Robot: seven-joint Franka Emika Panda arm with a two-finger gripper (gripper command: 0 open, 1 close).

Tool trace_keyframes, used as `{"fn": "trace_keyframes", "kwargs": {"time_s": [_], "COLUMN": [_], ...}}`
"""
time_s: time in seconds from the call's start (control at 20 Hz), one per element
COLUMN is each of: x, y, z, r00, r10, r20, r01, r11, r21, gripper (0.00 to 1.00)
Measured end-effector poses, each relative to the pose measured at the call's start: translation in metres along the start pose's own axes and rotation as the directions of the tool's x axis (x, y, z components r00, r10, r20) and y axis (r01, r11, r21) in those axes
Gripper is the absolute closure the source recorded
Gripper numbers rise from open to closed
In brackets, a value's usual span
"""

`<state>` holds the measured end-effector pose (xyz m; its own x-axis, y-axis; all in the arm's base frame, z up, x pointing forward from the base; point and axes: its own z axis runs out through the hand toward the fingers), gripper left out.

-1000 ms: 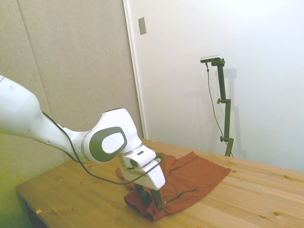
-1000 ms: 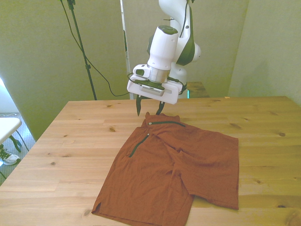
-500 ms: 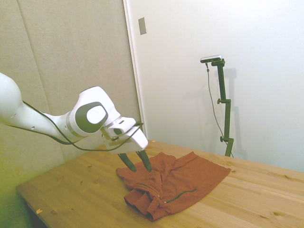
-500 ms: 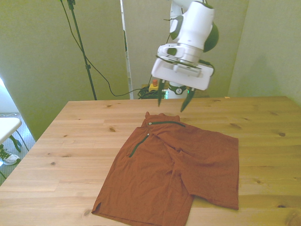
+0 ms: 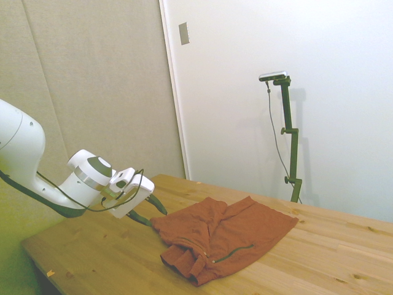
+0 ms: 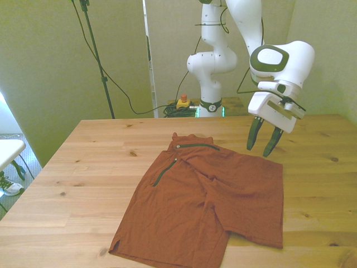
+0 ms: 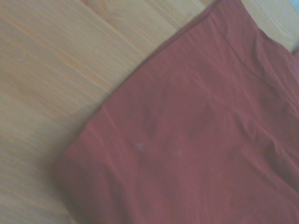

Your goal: Fold the shorts

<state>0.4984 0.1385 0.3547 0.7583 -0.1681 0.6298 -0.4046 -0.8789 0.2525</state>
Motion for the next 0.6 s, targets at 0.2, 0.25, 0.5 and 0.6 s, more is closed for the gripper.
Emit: {"fn": "trace_keyframes", "kwargs": {"time_s": [0.2, 0.25, 0.5, 0.6], "x": [-0.022, -0.025, -0.022, -0.013], "y": [-0.006, -0.009, -0.01, -0.007], "z": [0.007, 0.01, 0.02, 0.029], "r00": [0.996, 0.995, 0.994, 0.994], "r10": [-0.063, -0.07, -0.063, -0.056], "r20": [-0.062, -0.064, -0.09, -0.099], "r01": [0.063, 0.071, 0.066, 0.059], "r11": [0.998, 0.997, 0.998, 0.998], "r21": [-0.001, 0.006, 0.022, 0.028], "gripper": [0.0, 0.0, 0.0, 0.0]}}
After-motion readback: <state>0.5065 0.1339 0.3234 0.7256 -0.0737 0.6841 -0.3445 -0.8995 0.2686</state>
